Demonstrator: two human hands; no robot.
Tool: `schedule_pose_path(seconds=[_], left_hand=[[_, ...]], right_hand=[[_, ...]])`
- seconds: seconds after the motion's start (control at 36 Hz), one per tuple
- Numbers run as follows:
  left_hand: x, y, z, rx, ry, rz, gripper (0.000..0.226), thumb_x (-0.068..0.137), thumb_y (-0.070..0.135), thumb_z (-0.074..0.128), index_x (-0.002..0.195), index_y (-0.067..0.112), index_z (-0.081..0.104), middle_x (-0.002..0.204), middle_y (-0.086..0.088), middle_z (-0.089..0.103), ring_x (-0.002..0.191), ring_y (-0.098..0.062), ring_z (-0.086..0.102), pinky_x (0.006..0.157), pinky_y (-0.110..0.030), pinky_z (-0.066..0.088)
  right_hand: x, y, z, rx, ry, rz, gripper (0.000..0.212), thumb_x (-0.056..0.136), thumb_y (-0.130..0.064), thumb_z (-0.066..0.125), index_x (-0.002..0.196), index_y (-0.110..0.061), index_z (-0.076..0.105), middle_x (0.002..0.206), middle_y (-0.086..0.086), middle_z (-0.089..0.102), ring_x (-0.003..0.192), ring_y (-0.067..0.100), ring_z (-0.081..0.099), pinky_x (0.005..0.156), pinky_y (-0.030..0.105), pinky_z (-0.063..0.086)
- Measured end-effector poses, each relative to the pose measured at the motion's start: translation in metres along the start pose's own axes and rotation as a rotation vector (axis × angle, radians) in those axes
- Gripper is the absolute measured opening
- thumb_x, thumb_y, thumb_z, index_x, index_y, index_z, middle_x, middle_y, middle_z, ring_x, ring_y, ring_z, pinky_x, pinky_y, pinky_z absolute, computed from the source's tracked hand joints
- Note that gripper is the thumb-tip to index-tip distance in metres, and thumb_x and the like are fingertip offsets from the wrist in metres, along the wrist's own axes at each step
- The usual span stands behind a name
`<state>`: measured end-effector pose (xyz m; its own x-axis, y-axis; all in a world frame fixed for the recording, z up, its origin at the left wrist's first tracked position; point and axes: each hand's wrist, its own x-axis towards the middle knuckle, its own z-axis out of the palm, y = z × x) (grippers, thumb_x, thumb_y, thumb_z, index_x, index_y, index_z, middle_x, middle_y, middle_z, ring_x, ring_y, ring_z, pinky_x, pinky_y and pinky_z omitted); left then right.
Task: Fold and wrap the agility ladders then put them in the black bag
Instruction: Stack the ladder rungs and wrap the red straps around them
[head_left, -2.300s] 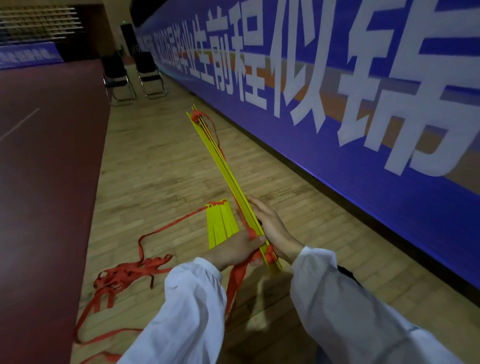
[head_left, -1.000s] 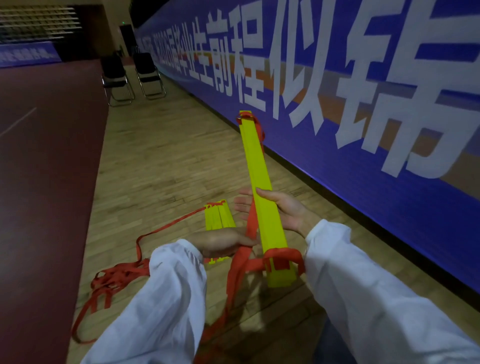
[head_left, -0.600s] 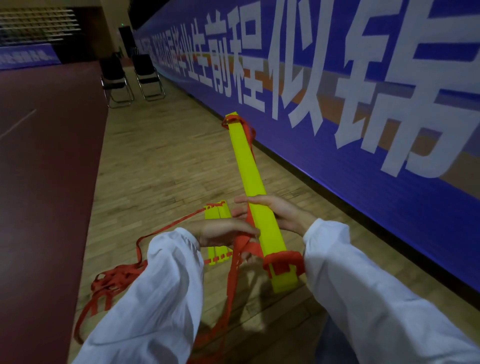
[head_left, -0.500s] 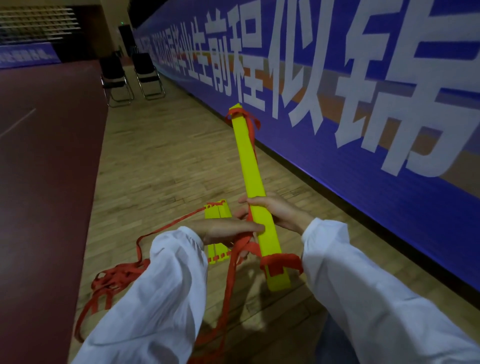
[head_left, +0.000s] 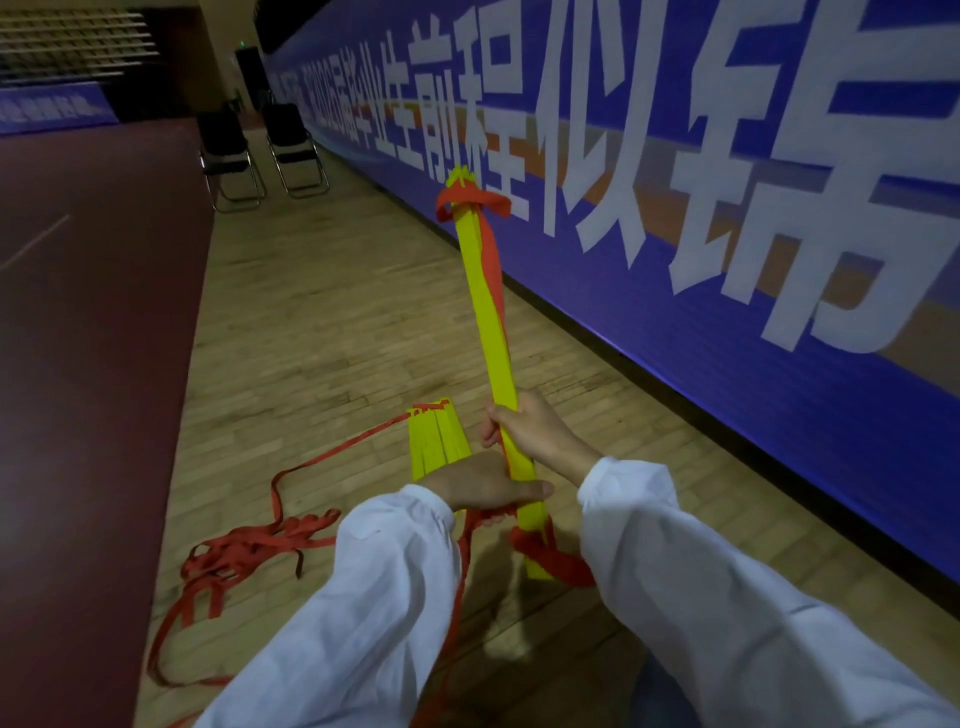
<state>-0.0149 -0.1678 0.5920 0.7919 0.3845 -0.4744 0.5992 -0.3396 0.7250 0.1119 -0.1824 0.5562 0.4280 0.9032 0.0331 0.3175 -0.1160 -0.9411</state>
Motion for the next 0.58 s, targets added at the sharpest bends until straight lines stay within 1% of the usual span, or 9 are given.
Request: schedule_pose_path(seconds=[0.08, 0.14, 0.19, 0.25, 0.31, 0.36, 0.42, 0.47, 0.58], left_hand=[[-0.002, 0.0, 0.002, -0.014, 0.01, 0.066, 0.035, 0.097, 0.031, 0.053, 0.066, 0.021, 0.042, 0.031, 0.019, 0.048, 0.035, 0.006, 0.05, 0.057, -0.014, 0.039], [-0.003, -0.002, 0.004, -0.038, 0.037, 0.073, 0.036, 0.095, 0.034, 0.056, 0.064, 0.02, 0.045, 0.033, 0.017, 0.049, 0.039, 0.002, 0.052, 0.062, -0.02, 0.043], [0.001, -0.009, 0.003, -0.022, 0.076, 0.095, 0.039, 0.092, 0.038, 0.059, 0.06, 0.019, 0.05, 0.035, 0.013, 0.052, 0.049, -0.005, 0.053, 0.07, -0.026, 0.047], [-0.003, -0.01, 0.002, -0.04, 0.091, 0.16, 0.044, 0.091, 0.037, 0.061, 0.052, 0.018, 0.052, 0.043, 0.007, 0.054, 0.054, -0.013, 0.054, 0.07, -0.023, 0.047], [-0.006, -0.013, 0.002, -0.122, 0.083, 0.258, 0.047, 0.092, 0.036, 0.06, 0.049, 0.017, 0.052, 0.052, -0.007, 0.054, 0.061, -0.021, 0.057, 0.067, -0.021, 0.046], [-0.007, -0.014, 0.002, -0.198, 0.063, 0.318, 0.045, 0.088, 0.041, 0.061, 0.05, 0.019, 0.054, 0.058, -0.014, 0.054, 0.064, -0.025, 0.059, 0.069, -0.027, 0.046], [-0.006, -0.014, 0.003, -0.229, 0.043, 0.33, 0.04, 0.08, 0.052, 0.06, 0.054, 0.021, 0.056, 0.058, -0.009, 0.056, 0.063, -0.022, 0.057, 0.068, -0.029, 0.044], [-0.006, -0.013, 0.004, -0.285, -0.009, 0.336, 0.038, 0.075, 0.055, 0.059, 0.058, 0.022, 0.059, 0.055, 0.0, 0.057, 0.061, -0.019, 0.055, 0.067, -0.029, 0.044], [-0.007, -0.013, 0.004, -0.324, -0.117, 0.361, 0.043, 0.077, 0.06, 0.059, 0.063, 0.02, 0.063, 0.056, 0.0, 0.059, 0.058, -0.015, 0.057, 0.067, -0.029, 0.045]], right_hand=[[-0.004, -0.002, 0.001, -0.006, -0.003, -0.037, 0.036, 0.099, -0.018, 0.049, 0.064, -0.013, 0.058, 0.06, 0.003, 0.062, 0.055, 0.01, 0.063, 0.066, 0.027, 0.047], [-0.007, -0.007, -0.001, 0.059, -0.044, -0.016, 0.029, 0.099, -0.03, 0.051, 0.075, -0.014, 0.056, 0.066, 0.004, 0.061, 0.059, 0.013, 0.064, 0.063, 0.026, 0.048], [-0.007, -0.012, -0.007, 0.228, -0.099, 0.089, 0.043, 0.096, -0.051, 0.046, 0.087, -0.012, 0.062, 0.076, 0.007, 0.065, 0.072, 0.019, 0.068, 0.073, 0.033, 0.051], [-0.005, -0.012, -0.017, 0.518, -0.179, 0.232, 0.063, 0.094, -0.064, 0.032, 0.097, -0.011, 0.066, 0.087, 0.007, 0.07, 0.084, 0.021, 0.068, 0.086, 0.039, 0.05], [-0.003, -0.009, -0.027, 0.743, -0.256, 0.315, 0.063, 0.097, -0.057, 0.029, 0.102, -0.009, 0.069, 0.096, 0.007, 0.072, 0.092, 0.021, 0.068, 0.098, 0.04, 0.045], [-0.005, -0.009, -0.03, 0.903, -0.331, 0.356, 0.042, 0.093, -0.04, 0.045, 0.1, -0.008, 0.072, 0.103, 0.009, 0.072, 0.097, 0.024, 0.068, 0.102, 0.044, 0.042], [-0.009, -0.01, -0.029, 1.009, -0.389, 0.362, 0.028, 0.087, -0.026, 0.052, 0.095, -0.008, 0.073, 0.102, 0.011, 0.072, 0.096, 0.027, 0.069, 0.095, 0.043, 0.049], [-0.013, -0.011, -0.028, 1.074, -0.406, 0.36, 0.027, 0.086, -0.022, 0.052, 0.087, -0.007, 0.075, 0.096, 0.011, 0.073, 0.086, 0.024, 0.072, 0.082, 0.039, 0.056], [-0.016, -0.009, -0.027, 1.076, -0.356, 0.376, 0.03, 0.082, -0.023, 0.054, 0.073, -0.004, 0.075, 0.067, 0.005, 0.068, 0.056, 0.012, 0.067, 0.058, 0.025, 0.058]])
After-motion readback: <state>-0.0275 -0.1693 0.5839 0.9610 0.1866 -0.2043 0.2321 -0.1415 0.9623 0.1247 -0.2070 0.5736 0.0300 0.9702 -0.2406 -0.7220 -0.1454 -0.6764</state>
